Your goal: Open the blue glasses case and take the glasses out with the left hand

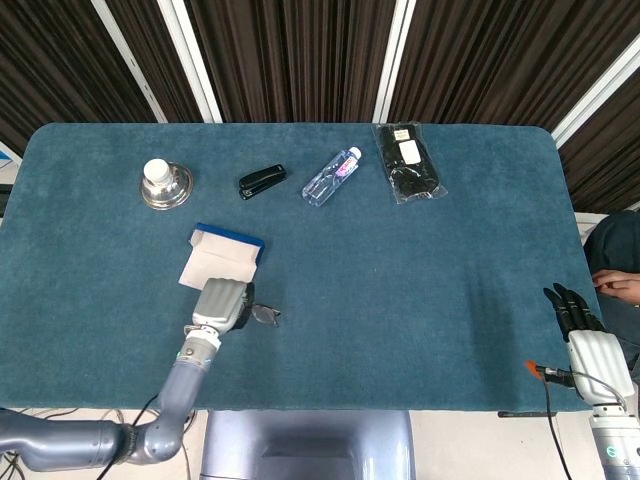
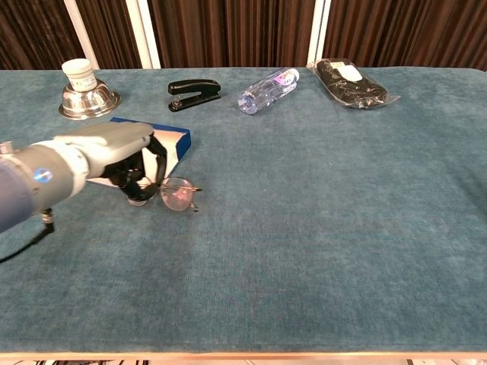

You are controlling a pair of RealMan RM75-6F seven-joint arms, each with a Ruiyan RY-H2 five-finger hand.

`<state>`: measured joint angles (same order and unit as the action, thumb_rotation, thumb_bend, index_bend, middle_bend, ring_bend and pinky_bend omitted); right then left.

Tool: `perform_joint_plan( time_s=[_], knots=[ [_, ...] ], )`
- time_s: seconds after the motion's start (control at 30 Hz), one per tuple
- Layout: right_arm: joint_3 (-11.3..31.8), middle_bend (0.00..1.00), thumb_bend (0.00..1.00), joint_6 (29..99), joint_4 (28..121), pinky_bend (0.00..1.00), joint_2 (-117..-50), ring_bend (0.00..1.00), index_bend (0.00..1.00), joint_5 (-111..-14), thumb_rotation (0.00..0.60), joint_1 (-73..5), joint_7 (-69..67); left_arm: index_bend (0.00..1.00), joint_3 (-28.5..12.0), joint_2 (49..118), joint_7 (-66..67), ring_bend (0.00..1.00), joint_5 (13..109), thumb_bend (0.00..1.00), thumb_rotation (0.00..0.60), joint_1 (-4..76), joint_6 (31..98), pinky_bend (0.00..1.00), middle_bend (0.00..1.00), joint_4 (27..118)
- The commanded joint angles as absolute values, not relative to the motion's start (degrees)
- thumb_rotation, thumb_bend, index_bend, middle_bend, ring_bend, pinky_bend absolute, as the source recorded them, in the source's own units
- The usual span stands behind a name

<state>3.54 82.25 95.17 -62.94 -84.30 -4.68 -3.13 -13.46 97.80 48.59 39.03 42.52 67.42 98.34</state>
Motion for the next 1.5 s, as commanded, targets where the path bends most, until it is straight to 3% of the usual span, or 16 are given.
perform_joint_plan(
  time_s=[0.03,0.5,0.97,1.3,1.5],
  knots=[
    [3.54,0.00,0.14,82.22,95.20,0.23,-62.90,0.00,0.00,-84.30,0.600,-4.70,-3.16,0.60,-15.48,99.46,50.41,0.97,36.14,0.44,0.600,44.56,69.08,1.00,1.00,99.71],
    [3.56,0.00,0.14,82.04,95.33,0.23,-62.88,0.00,0.00,-84.14,0.600,-4.75,-3.01,0.59,-18.93,104.27,53.36,0.97,29.97,0.44,0.600,50.41,70.71,1.00,1.00,95.23],
    [3.48,0.00,0.14,81.96,95.23,0.23,-62.77,0.00,0.00,-84.20,0.600,-4.74,-3.45,0.55,-19.81,107.06,53.77,0.97,27.70,0.44,0.600,53.54,71.32,1.00,1.00,91.77],
    [3.54,0.00,0.14,81.90,95.30,0.23,-62.77,0.00,0.00,-84.09,0.600,-4.80,-3.19,0.43,-18.44,107.19,52.76,0.97,29.78,0.26,0.600,54.20,71.19,1.00,1.00,89.89],
    [3.54,0.00,0.14,82.07,95.20,0.23,-62.79,0.00,0.00,-84.15,0.600,-4.73,-3.19,0.39,-16.69,104.89,50.02,0.96,34.29,0.23,0.600,52.65,72.08,1.00,1.00,92.21]
  ],
)
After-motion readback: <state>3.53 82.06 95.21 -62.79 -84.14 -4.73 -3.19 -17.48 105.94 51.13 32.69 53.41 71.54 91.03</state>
